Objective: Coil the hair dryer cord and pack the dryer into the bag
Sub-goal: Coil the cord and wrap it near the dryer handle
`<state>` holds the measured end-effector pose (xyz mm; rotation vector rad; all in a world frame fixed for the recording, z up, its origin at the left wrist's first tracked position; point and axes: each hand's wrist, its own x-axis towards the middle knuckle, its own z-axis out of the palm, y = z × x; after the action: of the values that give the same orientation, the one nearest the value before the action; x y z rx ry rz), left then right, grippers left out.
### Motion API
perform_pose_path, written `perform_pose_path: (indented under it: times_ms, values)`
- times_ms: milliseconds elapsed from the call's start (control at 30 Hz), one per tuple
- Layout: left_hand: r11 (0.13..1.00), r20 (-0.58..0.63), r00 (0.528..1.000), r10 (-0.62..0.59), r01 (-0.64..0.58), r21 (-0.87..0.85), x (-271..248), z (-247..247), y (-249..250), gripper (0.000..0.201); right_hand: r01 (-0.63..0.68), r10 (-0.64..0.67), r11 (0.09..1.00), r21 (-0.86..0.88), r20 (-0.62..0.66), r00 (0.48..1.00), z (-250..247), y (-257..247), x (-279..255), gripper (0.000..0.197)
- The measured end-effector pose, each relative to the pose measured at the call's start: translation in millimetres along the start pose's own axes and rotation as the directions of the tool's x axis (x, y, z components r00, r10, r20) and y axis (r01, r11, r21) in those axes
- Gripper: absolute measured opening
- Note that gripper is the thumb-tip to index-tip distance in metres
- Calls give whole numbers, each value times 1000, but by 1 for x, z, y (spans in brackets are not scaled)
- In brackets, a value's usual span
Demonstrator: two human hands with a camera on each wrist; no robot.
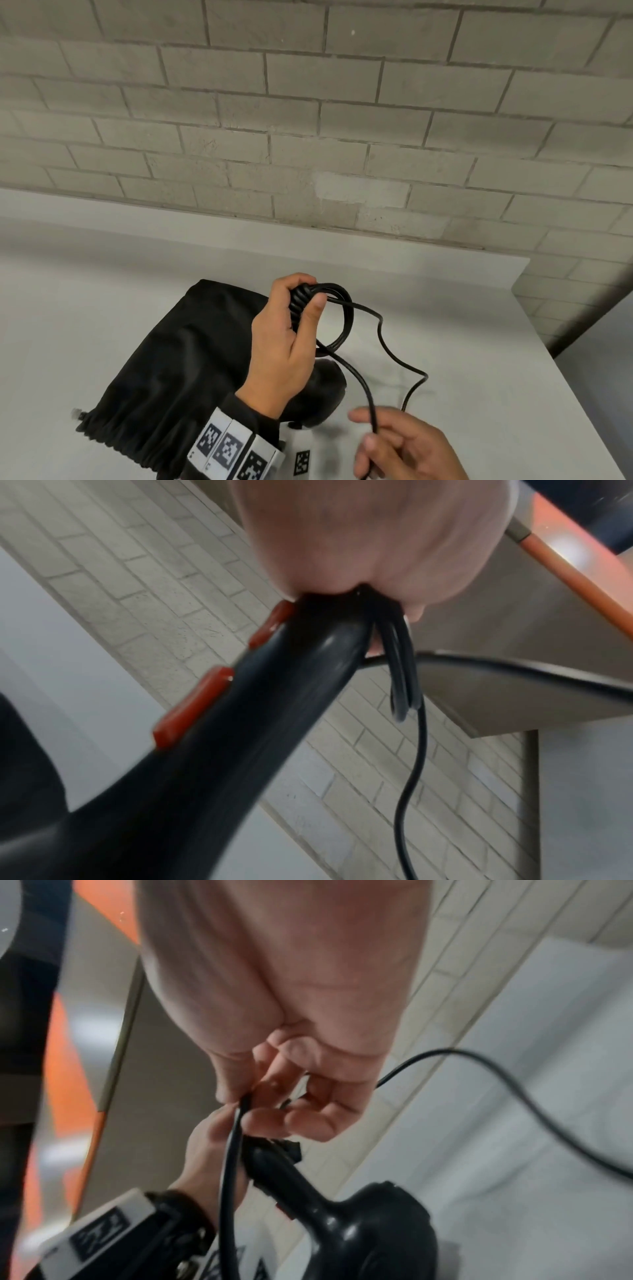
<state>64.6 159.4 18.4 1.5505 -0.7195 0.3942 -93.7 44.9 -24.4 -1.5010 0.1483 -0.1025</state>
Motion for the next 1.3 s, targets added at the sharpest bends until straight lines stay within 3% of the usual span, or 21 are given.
perform_pose_path:
  times_ms: [100, 133, 167, 233, 300, 367, 433, 500, 533, 567, 600, 633, 667, 733, 767, 833, 933, 1033, 1133, 1233, 1300]
  values:
    - [1000, -10, 1000, 8, -8, 5, 4, -5, -1, 16, 28, 5, 963, 270, -122, 993, -21, 12, -14, 65]
    - [1000, -12, 1000, 14, -14, 12, 5, -6, -3, 16, 6, -12, 937, 350, 16, 1000, -41, 12, -24, 61]
    - [1000, -14, 1000, 16, -15, 19, 5, -8, -4, 14, -28, 26, 927, 373, 12, 1000, -54, 6, -22, 55]
    - [1000, -26, 1000, -4, 5, 19, 6, -11, -8, 14, 95, -11, 925, 369, -225, 974, -73, 2, -46, 42]
    - [1000, -35, 999, -21, 21, 15, 7, -13, -10, 15, 132, -108, 987, 97, -223, 969, -90, -1, -54, 50]
    - [1000, -34, 999, -16, 16, 19, 8, -12, -10, 15, 36, -45, 996, -81, -120, 992, -94, 17, -52, 48]
    - [1000, -25, 1000, -14, 14, 5, 7, -11, -9, 14, 80, -134, 985, -153, -388, 912, -77, -2, -48, 17]
    - [1000, -1, 1000, -1, 1, -2, 6, -9, -7, 14, 121, -196, 972, -200, -419, 887, -76, 12, -46, 9]
    - [1000, 14, 1000, 3, -3, -6, 5, -9, -6, 15, 64, -164, 971, -232, -443, 881, -71, 10, -43, 4]
    - [1000, 27, 1000, 4, -4, -12, 5, -8, -5, 15, 6, -113, 971, -240, -436, 893, -74, 12, -37, 8]
    - [1000, 36, 999, 3, -3, -20, 4, -7, -4, 15, -55, -52, 968, -247, -406, 913, -77, 13, -35, 32]
    - [1000, 43, 999, 0, 2, -28, 4, -7, -3, 16, -111, -14, 958, -264, -429, 903, -79, 15, -31, 56]
    - [999, 49, 999, -8, 10, -36, 3, -7, -3, 18, -167, 6, 939, -301, -471, 882, -80, 15, -26, 62]
    - [998, 63, 998, -21, 25, -51, 2, -6, -2, 20, -260, -20, 857, -445, -534, 846, -80, 18, -15, 38]
    - [998, 71, 997, -23, 27, -55, 1, -6, -2, 21, -308, -84, 778, -548, -576, 813, -81, 20, -10, 38]
    - [998, 86, 996, -24, 29, -60, -1, -4, -1, 21, -285, -240, 656, -699, -552, 799, -75, 18, 0, 51]
    - [997, 100, 995, -27, 35, -75, -3, -2, 1, 19, -71, -398, 610, -789, -383, 833, -56, -1, 11, 47]
    - [994, 116, 993, -34, 45, -100, -5, 0, 1, 18, 97, -373, 656, -749, -210, 903, -40, -17, 23, 45]
    - [994, 128, 991, -28, 41, -105, -7, 0, 1, 19, 161, -299, 747, -645, -110, 948, -31, -23, 33, 39]
    - [995, 114, 993, -26, 37, -97, -8, -1, 2, 22, 246, -373, 759, -603, -93, 923, -29, -35, 38, 22]
    - [997, 97, 995, -19, 26, -77, -6, -3, 1, 29, 335, -478, 713, -616, -77, 875, -30, -46, 38, 16]
